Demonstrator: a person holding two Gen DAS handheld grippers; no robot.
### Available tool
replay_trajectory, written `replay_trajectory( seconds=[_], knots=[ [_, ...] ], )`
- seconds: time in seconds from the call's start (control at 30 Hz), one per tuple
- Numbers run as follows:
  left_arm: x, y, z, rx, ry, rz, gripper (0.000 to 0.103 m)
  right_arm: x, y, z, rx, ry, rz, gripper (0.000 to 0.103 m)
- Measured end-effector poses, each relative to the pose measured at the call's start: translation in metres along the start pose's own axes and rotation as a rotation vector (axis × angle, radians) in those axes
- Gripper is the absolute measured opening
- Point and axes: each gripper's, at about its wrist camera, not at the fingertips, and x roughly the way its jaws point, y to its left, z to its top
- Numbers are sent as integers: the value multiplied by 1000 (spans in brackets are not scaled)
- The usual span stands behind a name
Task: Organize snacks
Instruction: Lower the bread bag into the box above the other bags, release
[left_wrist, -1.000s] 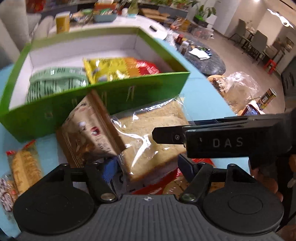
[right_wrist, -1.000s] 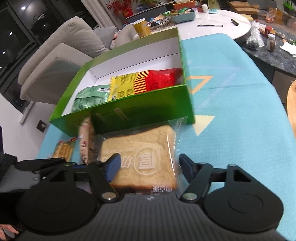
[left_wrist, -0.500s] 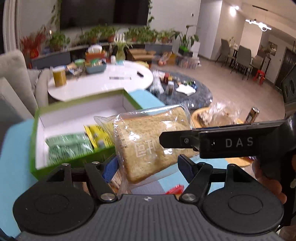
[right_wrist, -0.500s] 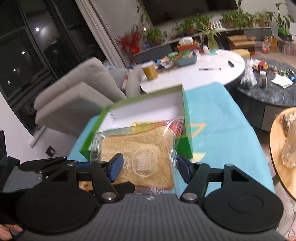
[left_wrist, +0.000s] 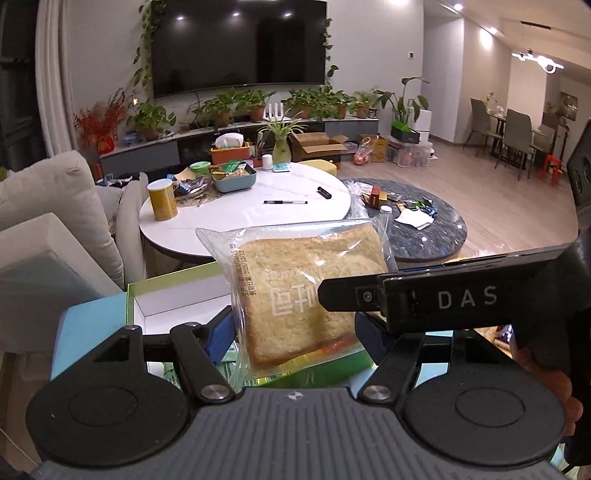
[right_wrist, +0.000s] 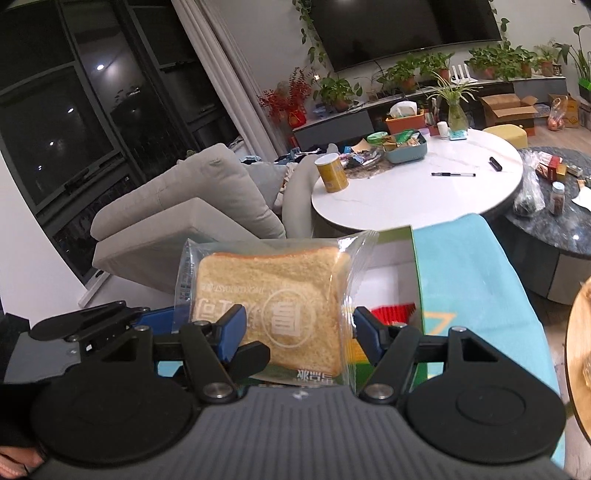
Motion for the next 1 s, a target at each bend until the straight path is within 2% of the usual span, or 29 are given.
replay_trajectory(
  seconds=[0.57, 1.0],
  knots=[
    [76, 18, 12, -12, 88, 16, 66, 55, -36, 18, 61, 65, -23, 64],
    [130, 29, 8, -33, 173, 9, 66, 95, -62, 15, 119, 129, -41, 64]
  ],
)
